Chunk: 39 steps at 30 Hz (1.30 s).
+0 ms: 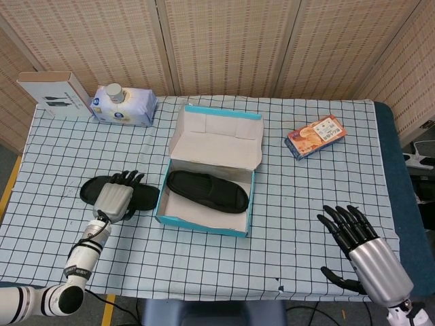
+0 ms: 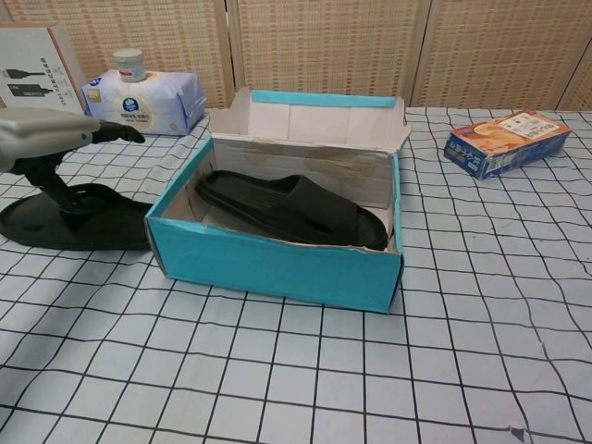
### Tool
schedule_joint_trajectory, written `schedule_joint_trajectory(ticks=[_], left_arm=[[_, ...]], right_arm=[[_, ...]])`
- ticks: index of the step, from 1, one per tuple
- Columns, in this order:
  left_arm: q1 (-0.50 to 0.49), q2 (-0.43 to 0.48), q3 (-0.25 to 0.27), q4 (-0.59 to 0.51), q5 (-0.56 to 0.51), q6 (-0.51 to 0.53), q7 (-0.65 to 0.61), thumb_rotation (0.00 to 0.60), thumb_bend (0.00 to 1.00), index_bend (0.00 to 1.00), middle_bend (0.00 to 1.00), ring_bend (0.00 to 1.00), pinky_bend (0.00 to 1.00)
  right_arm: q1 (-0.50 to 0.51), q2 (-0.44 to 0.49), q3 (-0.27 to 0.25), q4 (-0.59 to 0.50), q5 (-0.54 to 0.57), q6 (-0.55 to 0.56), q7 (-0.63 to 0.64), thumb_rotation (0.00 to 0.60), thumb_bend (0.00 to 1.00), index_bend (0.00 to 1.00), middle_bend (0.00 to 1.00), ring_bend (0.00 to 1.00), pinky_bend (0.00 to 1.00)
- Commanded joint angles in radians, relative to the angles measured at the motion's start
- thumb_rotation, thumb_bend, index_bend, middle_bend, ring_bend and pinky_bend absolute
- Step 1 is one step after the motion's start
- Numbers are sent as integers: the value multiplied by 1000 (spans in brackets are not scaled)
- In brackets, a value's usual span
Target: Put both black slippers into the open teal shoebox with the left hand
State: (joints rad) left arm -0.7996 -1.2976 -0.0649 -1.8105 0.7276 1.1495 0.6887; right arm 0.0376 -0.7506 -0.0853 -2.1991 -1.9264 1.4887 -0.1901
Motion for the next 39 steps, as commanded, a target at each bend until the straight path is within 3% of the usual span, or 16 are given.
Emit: schedule_joint_trajectory(ticks=[1,12,33,39], left_arm=[[11,-10,-8,62,-40,-32,-35,600,347,0,0,0,89],[4,-31,-11,215,-141,-177,-79,600,364,0,0,0,82],[39,-51,12,424,-104,-346,-226,600,362,0,0,0,81],[53,-76,-8,468,-34,-371,-309,600,364,0,0,0,83]], right_arm=[[-7,-2,-10,-9,-16,-10,-16,523,153,0,0,0,0],[-19,-7,-9,-12,-13,-12,-31,524,153,0,0,0,0],[7,-72,13,-27,44,-97,-107,524,153,0,0,0,0],[13,-88,16,-26,71,-118,-127,525,153,0,0,0,0]])
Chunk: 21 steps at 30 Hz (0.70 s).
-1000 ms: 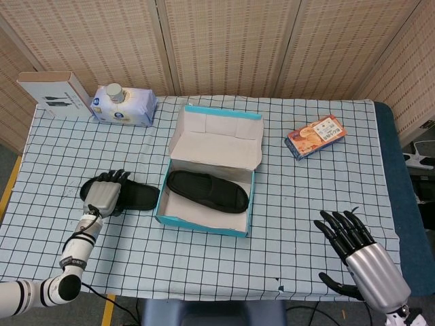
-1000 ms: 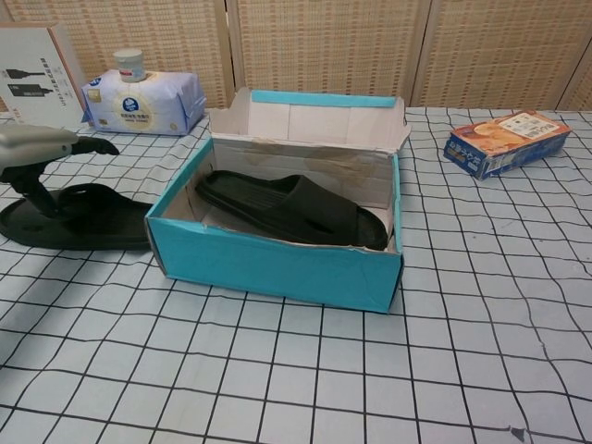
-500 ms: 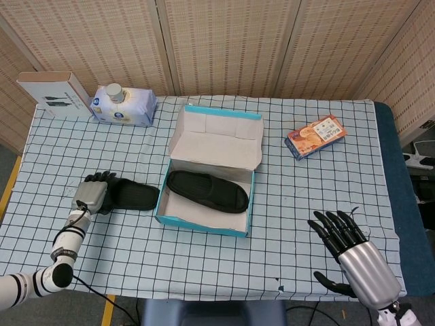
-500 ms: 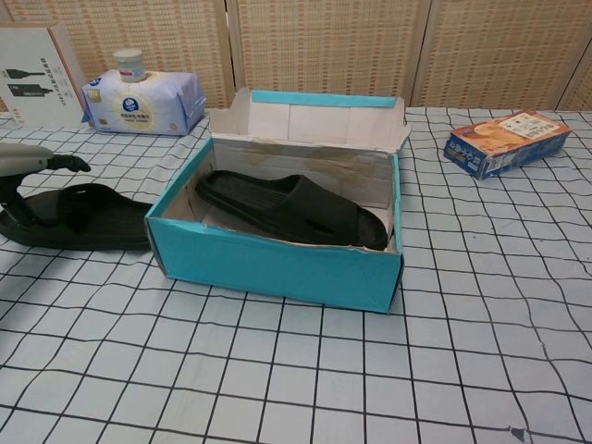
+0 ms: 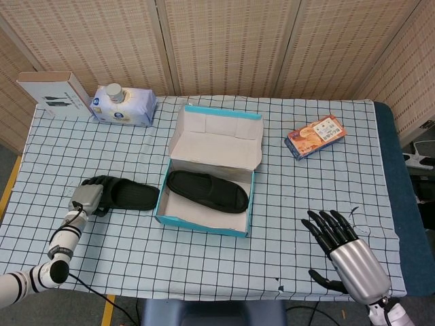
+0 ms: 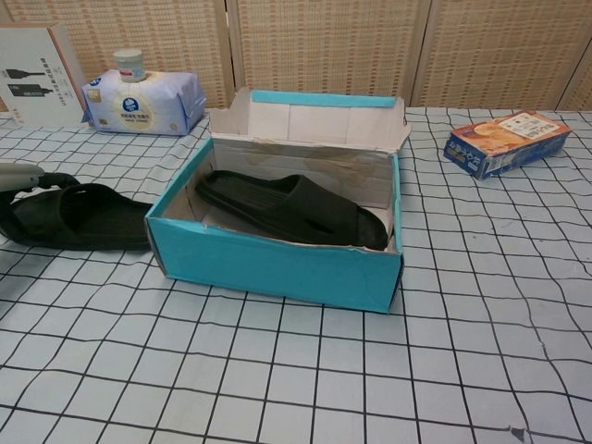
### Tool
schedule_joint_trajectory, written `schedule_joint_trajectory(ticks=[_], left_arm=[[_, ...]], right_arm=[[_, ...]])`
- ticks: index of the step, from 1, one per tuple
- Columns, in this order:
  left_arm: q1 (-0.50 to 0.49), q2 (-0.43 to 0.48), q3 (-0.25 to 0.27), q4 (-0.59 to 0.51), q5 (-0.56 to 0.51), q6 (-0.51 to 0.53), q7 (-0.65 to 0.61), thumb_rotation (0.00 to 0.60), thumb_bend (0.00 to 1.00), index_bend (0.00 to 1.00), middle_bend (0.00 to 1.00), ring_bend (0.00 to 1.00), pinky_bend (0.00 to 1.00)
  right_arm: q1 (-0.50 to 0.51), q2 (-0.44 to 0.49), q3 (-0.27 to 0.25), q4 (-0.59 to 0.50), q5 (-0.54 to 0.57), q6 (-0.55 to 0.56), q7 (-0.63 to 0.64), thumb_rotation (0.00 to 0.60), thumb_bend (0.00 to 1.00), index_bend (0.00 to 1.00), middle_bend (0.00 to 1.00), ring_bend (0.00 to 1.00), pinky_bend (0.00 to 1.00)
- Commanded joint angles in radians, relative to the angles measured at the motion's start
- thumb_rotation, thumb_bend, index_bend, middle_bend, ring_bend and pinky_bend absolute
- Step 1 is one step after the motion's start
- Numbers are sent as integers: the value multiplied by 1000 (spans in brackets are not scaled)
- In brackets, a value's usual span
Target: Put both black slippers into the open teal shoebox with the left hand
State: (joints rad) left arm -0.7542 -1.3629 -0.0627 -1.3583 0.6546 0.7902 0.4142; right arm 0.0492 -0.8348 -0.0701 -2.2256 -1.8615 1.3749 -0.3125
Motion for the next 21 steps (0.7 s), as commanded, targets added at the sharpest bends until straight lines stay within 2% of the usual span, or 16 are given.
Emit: schedule_joint_trajectory(ticks=[1,10,13,15,18,21], left_arm=[[9,-13,-11,19,54,-14,-45,600,365,0,0,0,84],[3,-48,-4,72,59,-58,-63,600,358,0,0,0,97],[7,-64,-7,96,68,-40,-66,600,363,0,1,0,149],[11,-73,-9,104,75,-27,-69,600,365,37,56,48,233],[22,-98,-5,129,95,14,-57,600,394,243,311,281,419],[31,-121,-3,160,102,30,-51,600,408,366,486,450,528]], right_arm=[[2,-6,2,1,10,-6,-7,524,152,0,0,0,0],[3,-14,4,10,21,-3,-8,524,153,0,0,0,0],[3,-12,5,13,26,-2,-7,524,152,0,0,0,0],[3,-12,5,15,26,-1,-5,525,152,0,0,0,0],[3,-13,3,20,25,1,2,524,153,0,0,0,0],[3,-13,2,24,24,4,8,524,153,0,0,0,0]])
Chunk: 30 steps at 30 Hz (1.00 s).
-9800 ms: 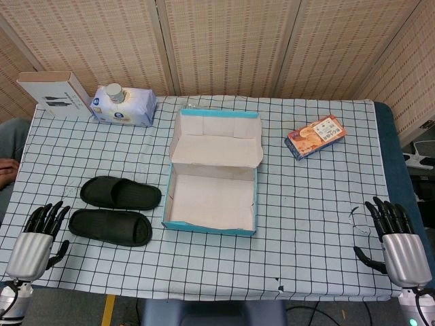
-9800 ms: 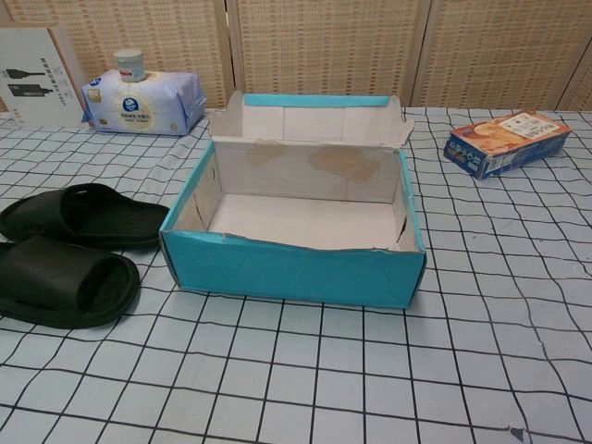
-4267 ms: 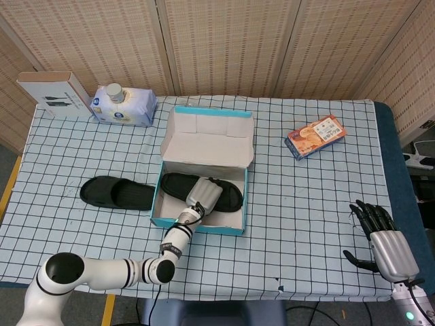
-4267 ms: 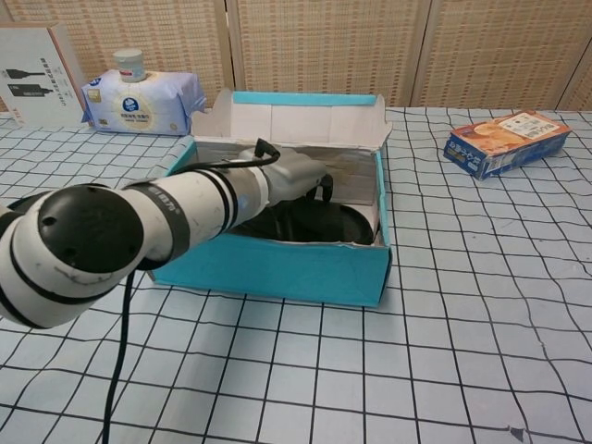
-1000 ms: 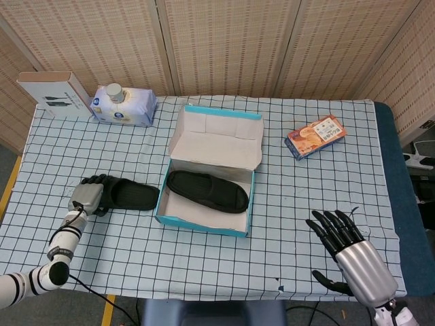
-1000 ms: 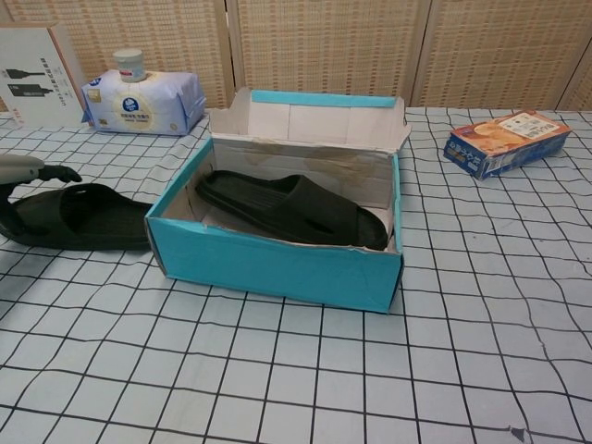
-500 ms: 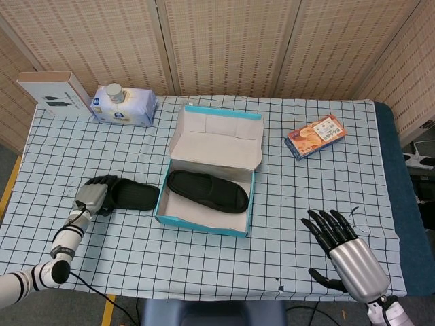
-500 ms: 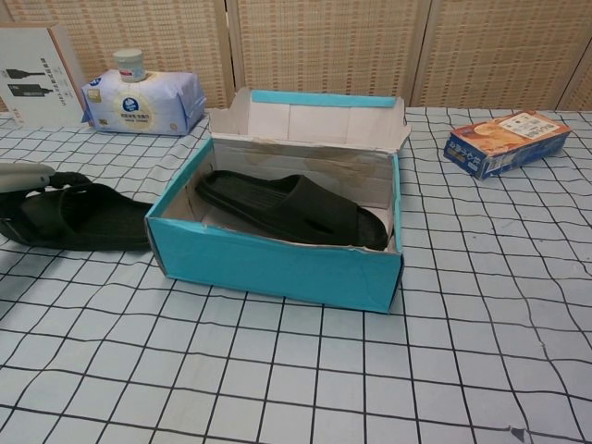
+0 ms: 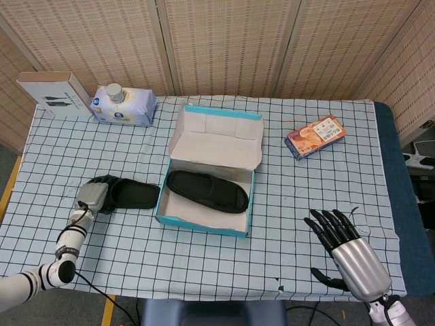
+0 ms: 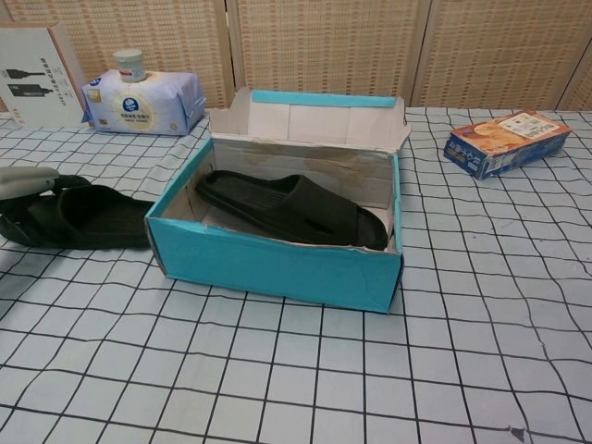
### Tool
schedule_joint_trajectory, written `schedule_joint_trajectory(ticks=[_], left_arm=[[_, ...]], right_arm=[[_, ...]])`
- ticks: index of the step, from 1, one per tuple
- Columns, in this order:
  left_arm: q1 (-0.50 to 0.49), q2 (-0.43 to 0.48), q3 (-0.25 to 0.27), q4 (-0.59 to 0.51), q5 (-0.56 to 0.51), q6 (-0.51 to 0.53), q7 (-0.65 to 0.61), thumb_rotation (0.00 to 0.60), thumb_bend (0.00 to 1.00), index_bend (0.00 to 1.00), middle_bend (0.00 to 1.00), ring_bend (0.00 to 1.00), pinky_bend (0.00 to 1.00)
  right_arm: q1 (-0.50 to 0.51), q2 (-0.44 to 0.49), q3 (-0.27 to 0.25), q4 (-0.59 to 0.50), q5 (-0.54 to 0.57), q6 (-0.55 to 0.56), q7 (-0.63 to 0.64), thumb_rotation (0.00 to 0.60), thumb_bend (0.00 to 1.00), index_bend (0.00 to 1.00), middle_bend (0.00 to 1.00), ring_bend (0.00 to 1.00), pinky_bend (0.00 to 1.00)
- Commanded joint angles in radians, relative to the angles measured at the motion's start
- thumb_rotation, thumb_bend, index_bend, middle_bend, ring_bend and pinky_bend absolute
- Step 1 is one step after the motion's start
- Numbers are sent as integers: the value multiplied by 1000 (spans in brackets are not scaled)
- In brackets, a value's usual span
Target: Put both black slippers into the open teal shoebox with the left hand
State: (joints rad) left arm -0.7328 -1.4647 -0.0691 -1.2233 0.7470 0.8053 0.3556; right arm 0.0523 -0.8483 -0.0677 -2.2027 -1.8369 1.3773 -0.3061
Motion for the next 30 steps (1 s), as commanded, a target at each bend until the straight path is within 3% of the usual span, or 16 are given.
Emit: schedule_joint_trajectory(ticks=[1,6,11,16,22,30], left_arm=[[12,-29,8,41,13,22,21,600,414,384,514,477,551],[22,-35,-6,46,26,53,26,600,453,496,640,600,657],[47,-1,-33,-18,92,142,-2,600,462,559,707,656,704],[79,68,-52,-140,179,234,-35,600,465,564,709,662,708],[95,139,-78,-254,212,283,-26,600,466,562,708,661,708],[101,188,-117,-309,214,300,-44,600,465,577,720,670,720]], right_arm=[[-1,1,-1,2,-2,4,4,524,153,0,0,0,0],[-5,7,-3,5,-9,16,11,524,153,0,0,0,0],[-7,9,-4,10,-7,20,16,524,152,0,0,0,0],[-1,2,-1,14,1,11,13,525,153,0,0,0,0],[6,-9,-1,15,7,-6,8,524,153,0,0,0,0],[7,-11,-2,16,12,-7,6,523,152,0,0,0,0]])
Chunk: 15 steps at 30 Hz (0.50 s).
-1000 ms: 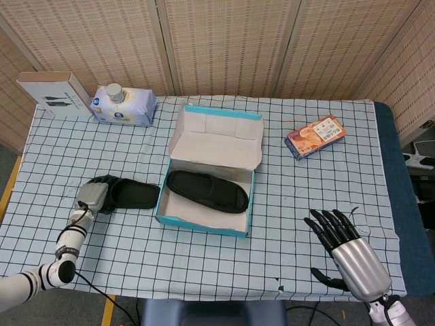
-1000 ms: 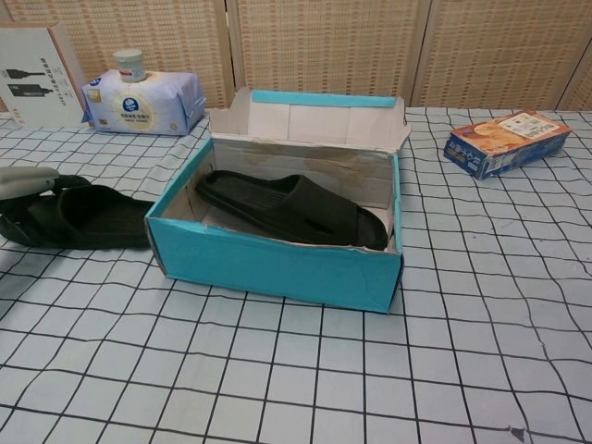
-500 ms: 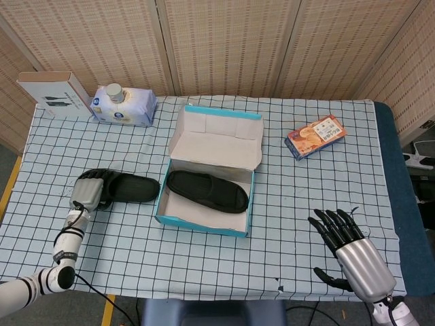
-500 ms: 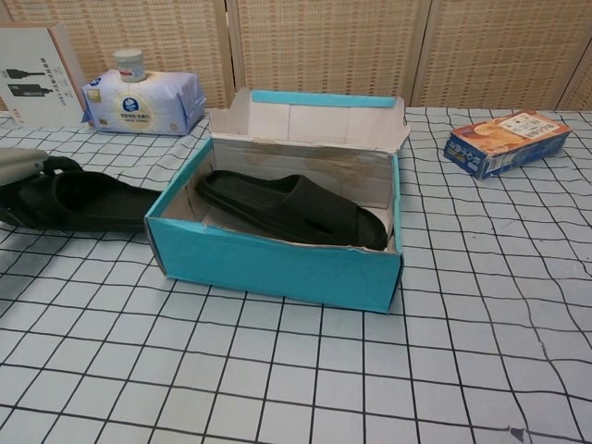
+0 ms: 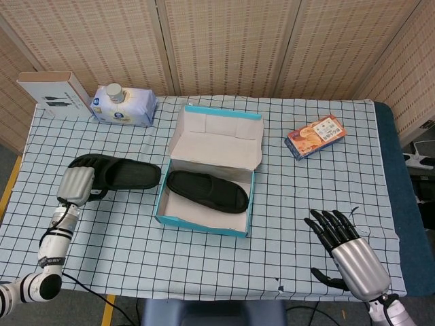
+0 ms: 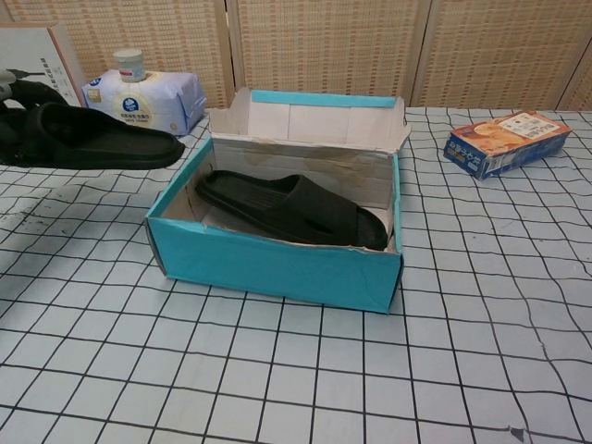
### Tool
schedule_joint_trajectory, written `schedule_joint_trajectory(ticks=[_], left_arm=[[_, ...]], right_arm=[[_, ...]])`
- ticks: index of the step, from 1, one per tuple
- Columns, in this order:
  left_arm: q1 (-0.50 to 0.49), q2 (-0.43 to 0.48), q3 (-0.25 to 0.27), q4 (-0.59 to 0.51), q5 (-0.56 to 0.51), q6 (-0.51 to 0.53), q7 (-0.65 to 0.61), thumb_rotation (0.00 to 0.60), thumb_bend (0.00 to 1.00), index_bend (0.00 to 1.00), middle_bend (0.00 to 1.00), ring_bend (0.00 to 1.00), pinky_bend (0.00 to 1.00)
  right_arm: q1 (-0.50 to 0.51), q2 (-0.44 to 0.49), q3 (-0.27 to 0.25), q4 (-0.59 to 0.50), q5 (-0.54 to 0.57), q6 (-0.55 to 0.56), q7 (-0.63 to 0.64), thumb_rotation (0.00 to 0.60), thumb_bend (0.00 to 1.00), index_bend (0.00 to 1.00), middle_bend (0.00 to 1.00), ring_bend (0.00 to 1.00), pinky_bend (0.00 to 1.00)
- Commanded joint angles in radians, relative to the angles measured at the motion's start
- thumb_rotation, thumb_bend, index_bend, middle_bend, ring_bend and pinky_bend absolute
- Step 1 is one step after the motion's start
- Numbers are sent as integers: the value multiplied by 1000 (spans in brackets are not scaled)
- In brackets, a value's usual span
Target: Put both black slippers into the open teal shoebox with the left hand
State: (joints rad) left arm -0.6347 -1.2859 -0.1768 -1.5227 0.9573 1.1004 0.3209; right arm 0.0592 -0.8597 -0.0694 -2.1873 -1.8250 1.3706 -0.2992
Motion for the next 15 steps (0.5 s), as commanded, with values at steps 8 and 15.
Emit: schedule_joint_trajectory(ticks=[8,15], left_arm=[[30,49,-38,-62,113,66,-107,600,463,596,737,686,733],[49,67,7,-260,246,129,-30,600,463,591,730,686,732]], right_arm=[[5,-14,2,1,15,-14,-21,525,152,0,0,0,0],[18,-33,5,17,32,-33,-10,524,152,0,0,0,0]])
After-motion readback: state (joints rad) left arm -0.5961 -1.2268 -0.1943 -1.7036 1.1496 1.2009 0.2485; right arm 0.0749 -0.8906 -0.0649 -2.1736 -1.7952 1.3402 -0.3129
